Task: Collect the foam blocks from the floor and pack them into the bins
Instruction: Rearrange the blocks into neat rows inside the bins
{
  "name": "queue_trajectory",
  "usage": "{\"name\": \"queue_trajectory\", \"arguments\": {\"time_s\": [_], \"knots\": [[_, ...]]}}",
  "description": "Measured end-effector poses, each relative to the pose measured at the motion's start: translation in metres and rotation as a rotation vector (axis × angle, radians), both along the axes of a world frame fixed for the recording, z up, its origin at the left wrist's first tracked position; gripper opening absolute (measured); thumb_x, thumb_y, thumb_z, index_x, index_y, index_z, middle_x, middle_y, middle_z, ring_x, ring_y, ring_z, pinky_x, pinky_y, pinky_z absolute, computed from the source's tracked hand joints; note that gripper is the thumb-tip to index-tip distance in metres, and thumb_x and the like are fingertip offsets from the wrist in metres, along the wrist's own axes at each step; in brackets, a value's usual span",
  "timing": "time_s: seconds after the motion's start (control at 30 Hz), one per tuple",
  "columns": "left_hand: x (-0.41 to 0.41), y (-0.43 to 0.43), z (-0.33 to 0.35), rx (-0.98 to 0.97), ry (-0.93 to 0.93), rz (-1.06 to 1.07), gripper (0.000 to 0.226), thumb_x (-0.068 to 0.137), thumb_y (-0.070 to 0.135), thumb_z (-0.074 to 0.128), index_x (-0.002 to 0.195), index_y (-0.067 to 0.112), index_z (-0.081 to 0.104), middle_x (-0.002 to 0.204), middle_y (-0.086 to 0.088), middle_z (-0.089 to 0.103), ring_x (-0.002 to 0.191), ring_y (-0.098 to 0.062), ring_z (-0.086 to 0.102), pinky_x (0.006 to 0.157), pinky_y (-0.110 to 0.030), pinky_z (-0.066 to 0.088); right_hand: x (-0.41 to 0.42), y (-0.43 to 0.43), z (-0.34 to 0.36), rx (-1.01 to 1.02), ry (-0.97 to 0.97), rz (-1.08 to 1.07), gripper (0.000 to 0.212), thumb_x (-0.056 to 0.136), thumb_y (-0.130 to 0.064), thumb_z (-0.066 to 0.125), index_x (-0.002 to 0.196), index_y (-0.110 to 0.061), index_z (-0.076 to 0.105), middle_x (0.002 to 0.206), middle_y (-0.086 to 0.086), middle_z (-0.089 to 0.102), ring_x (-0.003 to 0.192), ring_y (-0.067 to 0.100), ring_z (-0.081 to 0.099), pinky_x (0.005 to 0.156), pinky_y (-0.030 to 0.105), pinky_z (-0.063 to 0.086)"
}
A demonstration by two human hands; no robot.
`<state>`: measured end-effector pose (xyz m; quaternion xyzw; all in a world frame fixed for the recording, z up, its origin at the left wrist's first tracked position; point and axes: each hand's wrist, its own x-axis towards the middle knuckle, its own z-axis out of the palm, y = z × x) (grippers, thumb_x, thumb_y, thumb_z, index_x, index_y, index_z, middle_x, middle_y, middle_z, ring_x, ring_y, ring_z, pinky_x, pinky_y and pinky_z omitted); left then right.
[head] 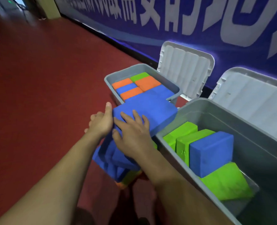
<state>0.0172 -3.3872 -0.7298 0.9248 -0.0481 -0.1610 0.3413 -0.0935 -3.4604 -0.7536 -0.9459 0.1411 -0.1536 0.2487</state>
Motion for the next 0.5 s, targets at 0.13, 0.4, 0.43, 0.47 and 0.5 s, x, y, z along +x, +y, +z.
{"name": "queue_trajectory", "arguments": {"time_s": [0.13,0.4,0.43,0.47,0.5], "knots": [[-0.006,-0.015,0.005,0.111,-0.422,-0.013,0.066,0.099,0.067,0.028,0.144,0.022,0.048,0.151,-0.012,0.043,0.140,-0.037,0.037,0.115,-0.057,0.017,-0.013,-0.021,0.001,0.184,-0.401,-0.174,0.035,0.092,-0.029,0.050,0.115,-0.019,0.074,0.131,0.005,0.066,0.129,0.025,0.057,0.114,0.056,0.034],[0.003,-0.060,0.028,0.690,-0.445,-0.240,0.059,0.100,0.053,0.028,0.141,0.017,0.053,0.149,-0.017,0.041,0.140,-0.039,0.031,0.117,-0.059,0.012,-0.155,-0.126,-0.028,0.319,-0.226,-0.611,0.040,0.092,-0.037,0.045,0.123,-0.025,0.068,0.126,-0.005,0.066,0.125,0.020,0.056,0.108,0.048,0.040],[0.006,-0.059,0.028,0.699,-0.426,-0.236,0.059,0.100,0.052,0.029,0.143,0.018,0.052,0.153,-0.017,0.038,0.142,-0.039,0.028,0.118,-0.060,0.009,-0.167,-0.132,-0.032,0.337,-0.204,-0.652,0.043,0.092,-0.039,0.044,0.124,-0.024,0.067,0.127,-0.005,0.066,0.126,0.020,0.055,0.110,0.048,0.039],[0.007,-0.060,0.029,0.667,-0.425,-0.232,0.059,0.100,0.051,0.030,0.146,0.019,0.049,0.156,-0.017,0.034,0.144,-0.039,0.025,0.119,-0.061,0.007,-0.175,-0.136,-0.036,0.345,-0.185,-0.672,0.045,0.092,-0.040,0.042,0.126,-0.024,0.067,0.128,-0.004,0.065,0.127,0.021,0.054,0.111,0.049,0.038],[0.007,-0.064,0.029,0.609,-0.439,-0.232,0.058,0.100,0.050,0.032,0.148,0.021,0.046,0.159,-0.015,0.031,0.146,-0.039,0.023,0.119,-0.062,0.005,-0.178,-0.139,-0.038,0.342,-0.168,-0.674,0.046,0.092,-0.041,0.042,0.127,-0.023,0.066,0.128,-0.003,0.065,0.127,0.022,0.054,0.111,0.049,0.037]]}}
